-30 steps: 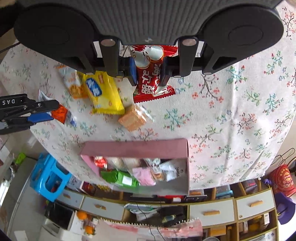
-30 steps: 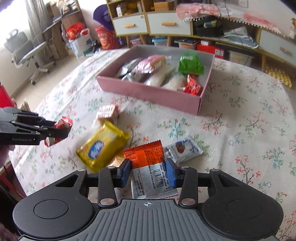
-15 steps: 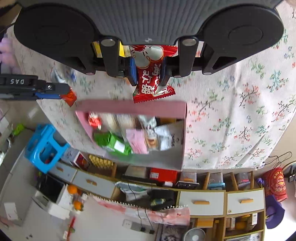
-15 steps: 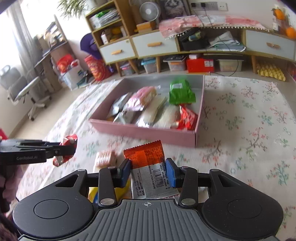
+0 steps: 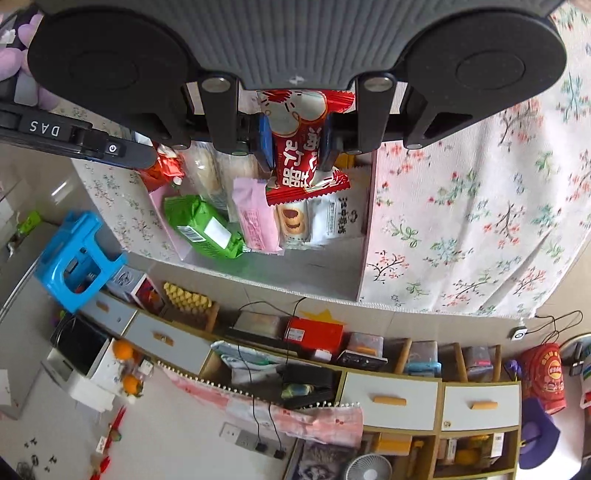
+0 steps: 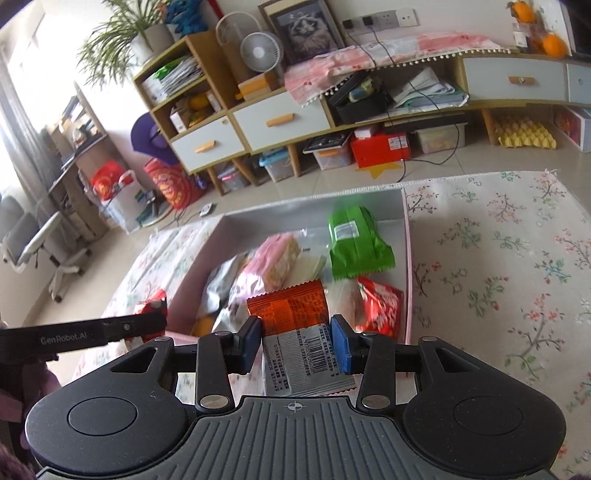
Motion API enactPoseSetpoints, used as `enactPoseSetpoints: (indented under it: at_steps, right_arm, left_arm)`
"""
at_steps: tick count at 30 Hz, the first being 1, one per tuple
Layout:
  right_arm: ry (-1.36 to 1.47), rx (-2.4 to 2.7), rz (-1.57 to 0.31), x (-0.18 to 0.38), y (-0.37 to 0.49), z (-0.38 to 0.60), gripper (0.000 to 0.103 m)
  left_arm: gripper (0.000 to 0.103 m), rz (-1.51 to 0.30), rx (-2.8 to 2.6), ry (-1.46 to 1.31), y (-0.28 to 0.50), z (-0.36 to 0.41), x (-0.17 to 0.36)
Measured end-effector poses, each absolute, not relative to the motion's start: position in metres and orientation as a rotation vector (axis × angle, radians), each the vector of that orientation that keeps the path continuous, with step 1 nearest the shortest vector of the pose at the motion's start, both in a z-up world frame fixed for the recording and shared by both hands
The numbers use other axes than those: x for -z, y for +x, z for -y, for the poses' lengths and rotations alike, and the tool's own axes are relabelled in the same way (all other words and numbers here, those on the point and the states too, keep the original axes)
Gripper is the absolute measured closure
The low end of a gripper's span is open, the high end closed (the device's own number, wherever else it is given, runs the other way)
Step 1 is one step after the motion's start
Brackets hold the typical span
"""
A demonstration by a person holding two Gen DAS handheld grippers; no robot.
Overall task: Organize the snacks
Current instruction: 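Carry both packets into the pink box and open both tools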
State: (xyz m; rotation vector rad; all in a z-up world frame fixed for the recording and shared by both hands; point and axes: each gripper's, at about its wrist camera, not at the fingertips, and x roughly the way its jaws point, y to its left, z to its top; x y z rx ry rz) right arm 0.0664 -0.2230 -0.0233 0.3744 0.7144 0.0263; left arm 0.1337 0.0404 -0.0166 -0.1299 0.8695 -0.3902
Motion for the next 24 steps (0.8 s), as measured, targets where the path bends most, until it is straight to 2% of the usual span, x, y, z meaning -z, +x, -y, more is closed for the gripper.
enactPoseSetpoints:
  at_steps: [11,24]
  right_arm:
    - [0.427,0.002,-0.754,0.038,0.09,0.228,0.063]
    - [0.427,0.026,-0.774,0.047,0.098,0.23,0.063]
  left_arm:
    - [0.079,-0.976,0.356,-0.069,0.171,-0.027,0.04]
    - [0.079,-0.911,0.301,-0.1,0.188,-0.028,0.047]
